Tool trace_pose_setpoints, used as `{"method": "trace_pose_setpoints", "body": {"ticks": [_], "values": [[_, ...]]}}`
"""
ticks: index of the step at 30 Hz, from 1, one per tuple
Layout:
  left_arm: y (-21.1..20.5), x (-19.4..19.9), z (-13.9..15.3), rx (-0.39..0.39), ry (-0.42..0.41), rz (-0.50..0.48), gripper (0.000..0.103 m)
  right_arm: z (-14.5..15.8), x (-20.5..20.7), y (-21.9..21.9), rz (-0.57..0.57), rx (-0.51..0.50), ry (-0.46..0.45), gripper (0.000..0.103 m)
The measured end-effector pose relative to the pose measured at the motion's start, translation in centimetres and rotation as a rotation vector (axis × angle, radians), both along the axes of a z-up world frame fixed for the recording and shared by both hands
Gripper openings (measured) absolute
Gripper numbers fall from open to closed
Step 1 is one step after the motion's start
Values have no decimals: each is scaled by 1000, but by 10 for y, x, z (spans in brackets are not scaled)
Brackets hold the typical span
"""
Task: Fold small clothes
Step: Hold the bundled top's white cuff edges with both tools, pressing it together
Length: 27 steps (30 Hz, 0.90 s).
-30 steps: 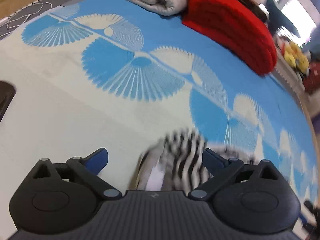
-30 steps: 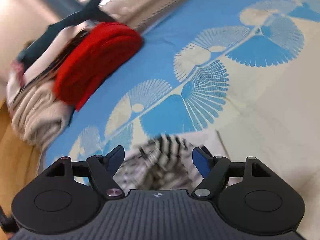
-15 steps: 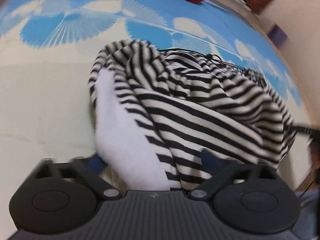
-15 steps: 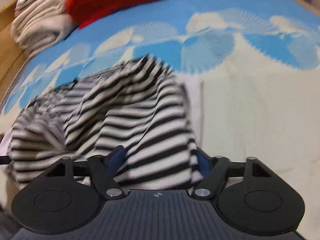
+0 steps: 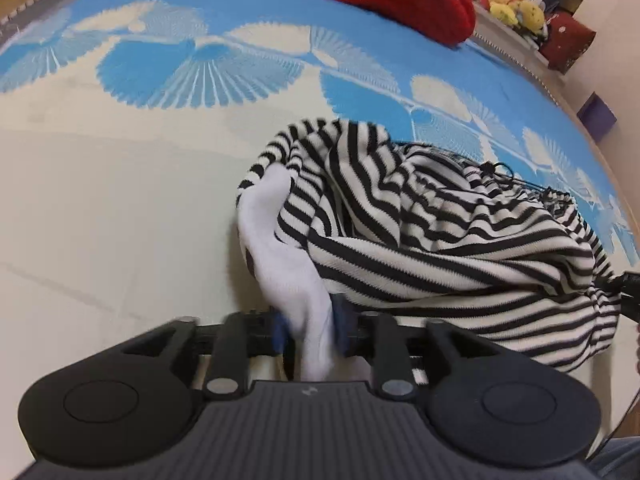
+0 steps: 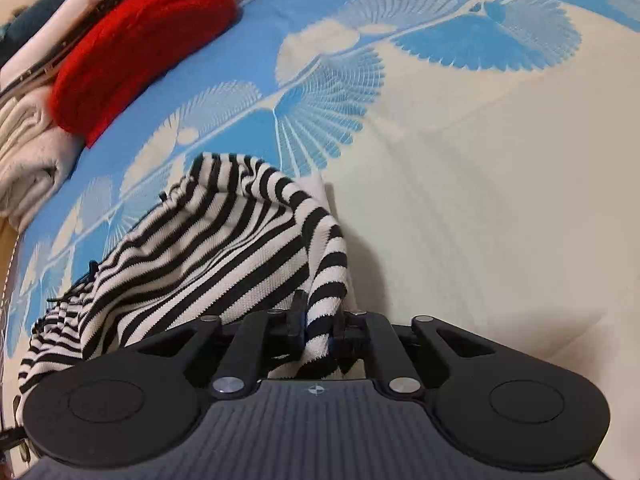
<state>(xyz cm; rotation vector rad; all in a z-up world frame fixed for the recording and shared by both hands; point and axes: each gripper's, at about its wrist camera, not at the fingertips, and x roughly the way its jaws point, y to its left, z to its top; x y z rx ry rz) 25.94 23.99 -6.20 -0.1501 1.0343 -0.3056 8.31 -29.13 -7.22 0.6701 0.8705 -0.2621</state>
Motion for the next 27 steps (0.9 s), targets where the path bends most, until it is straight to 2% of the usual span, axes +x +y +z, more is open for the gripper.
{"method": "trace_pose_setpoints", "body": {"ticks": [1, 2, 3, 4, 7, 8, 11, 12, 13, 14, 15, 16, 18, 20, 21, 23, 25, 27], "values": [[3, -7, 3, -11, -10, 0, 75, 6, -7, -2, -11, 6, -21, 29], [3, -12, 6, -23, -15, 3, 88, 15, -18, -5, -21, 12, -44, 54], [7, -21, 11, -32, -29, 13, 101, 25, -32, -8, -25, 13, -79, 74], [8, -31, 16, -38, -58, 15, 102, 33, -43, -9, -13, 6, -107, 79], [0, -58, 19, -38, -84, -50, 102, 46, -81, -2, 65, -46, -143, 83], [-6, -65, 15, -17, -92, -76, 102, 42, -91, 5, 101, -53, -136, 83], [-34, -74, -2, 126, -135, -133, 102, 21, -99, 32, 214, -122, -63, 81], [-41, -75, -7, 154, -152, -155, 95, 17, -94, 43, 249, -170, -49, 79], [-47, -76, -10, 169, -167, -176, 61, 15, -89, 52, 286, -222, -70, 77], [-51, -76, -12, 155, -169, -209, 38, 14, -85, 58, 310, -265, -81, 59], [-50, -78, -11, 156, -164, -217, 25, 14, -81, 62, 334, -284, -71, 9], [-47, -81, -7, 157, -173, -205, 14, 17, -82, 61, 317, -274, -73, 11], [-36, -86, 3, 144, -197, -212, 11, 29, -92, 53, 278, -250, -115, 10], [-21, -85, 4, 119, -184, -203, 6, 37, -103, 34, 237, -223, -152, 9], [-16, -83, 1, 149, -180, -184, 6, 36, -103, 25, 217, -193, -142, 7], [-7, -78, -8, 128, -136, -177, 6, 28, -102, 9, 167, -195, -96, 7], [-8, -77, -8, 143, -150, -193, 6, 25, -99, 3, 166, -166, -78, 7], [-11, -74, -8, 156, -154, -195, 6, 29, -100, 7, 174, -195, -88, 7]]}}
